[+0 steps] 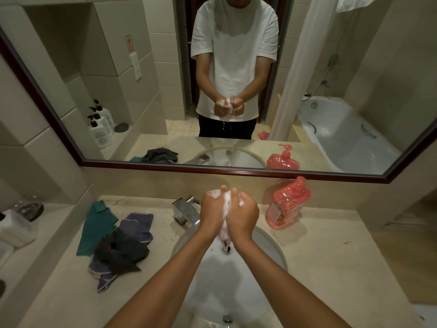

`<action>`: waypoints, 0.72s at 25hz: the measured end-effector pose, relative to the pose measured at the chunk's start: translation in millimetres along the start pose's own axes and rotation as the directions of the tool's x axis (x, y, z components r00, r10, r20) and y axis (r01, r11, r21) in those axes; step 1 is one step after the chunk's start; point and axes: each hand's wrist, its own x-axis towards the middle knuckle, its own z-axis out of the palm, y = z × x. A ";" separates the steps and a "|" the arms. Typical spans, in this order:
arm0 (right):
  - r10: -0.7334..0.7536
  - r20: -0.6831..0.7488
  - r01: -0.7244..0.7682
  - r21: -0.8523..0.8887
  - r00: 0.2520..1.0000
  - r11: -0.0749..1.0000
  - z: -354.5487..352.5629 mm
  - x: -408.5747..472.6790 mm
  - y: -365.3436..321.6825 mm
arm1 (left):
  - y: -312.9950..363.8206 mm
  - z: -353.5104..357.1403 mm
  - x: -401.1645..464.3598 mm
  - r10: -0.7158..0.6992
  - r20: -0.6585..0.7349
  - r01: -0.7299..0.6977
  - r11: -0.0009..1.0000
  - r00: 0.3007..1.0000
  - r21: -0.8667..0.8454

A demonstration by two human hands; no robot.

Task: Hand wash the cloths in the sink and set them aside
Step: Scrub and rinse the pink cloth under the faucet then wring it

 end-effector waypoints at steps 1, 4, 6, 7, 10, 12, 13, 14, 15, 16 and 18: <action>0.050 -0.009 -0.051 -0.009 0.999 0.999 -0.1 7.5 -2.9 | -0.3 0.3 -1.2 0.014 0.012 -0.014 1.000 1.000 0.006; 0.284 0.076 -0.284 -0.007 0.956 0.959 -0.7 26.9 -6.9 | 2.8 -1.3 -1.6 0.038 0.012 -0.038 0.999 0.999 0.008; 0.454 0.220 -0.480 0.083 0.863 0.873 -3.6 35.7 -7.7 | 1.9 -3.6 -0.3 0.084 0.062 -0.087 0.994 0.995 0.060; 0.510 0.295 -0.563 0.132 0.808 0.816 -6.3 38.8 -7.8 | 1.2 -3.6 -2.1 0.105 0.097 -0.115 0.988 0.990 0.102; 0.543 0.329 -0.609 0.139 0.772 0.781 -10.8 41.1 -2.4 | -1.2 1.3 -3.1 0.055 0.093 -0.065 0.991 0.994 0.113; 0.464 0.272 -0.497 0.063 0.843 0.866 -9.4 32.3 2.0 | -2.5 1.7 0.7 -0.020 0.018 0.018 0.996 1.000 0.086; 0.393 0.255 -0.412 0.025 0.884 0.911 -9.0 26.8 4.4 | -2.9 0.3 2.8 -0.060 -0.011 0.061 0.995 0.998 0.076; 0.309 0.258 -0.320 0.002 0.915 0.947 -9.4 22.2 7.0 | -3.6 -1.8 5.4 -0.090 -0.034 0.092 0.992 0.995 0.081; 0.230 0.288 -0.239 -0.003 0.930 0.971 -10.6 18.9 8.9 | -3.8 -4.2 7.6 -0.105 -0.049 0.109 0.989 0.993 0.096; 0.172 0.337 -0.186 0.009 0.926 0.983 -12.0 16.8 10.5 | -5.0 -6.0 9.8 -0.112 -0.053 0.118 0.987 0.992 0.112; 0.134 0.435 -0.160 0.022 0.891 0.987 -14.2 16.5 10.4 | -8.2 -4.8 14.4 -0.140 -0.031 0.143 0.984 0.990 0.105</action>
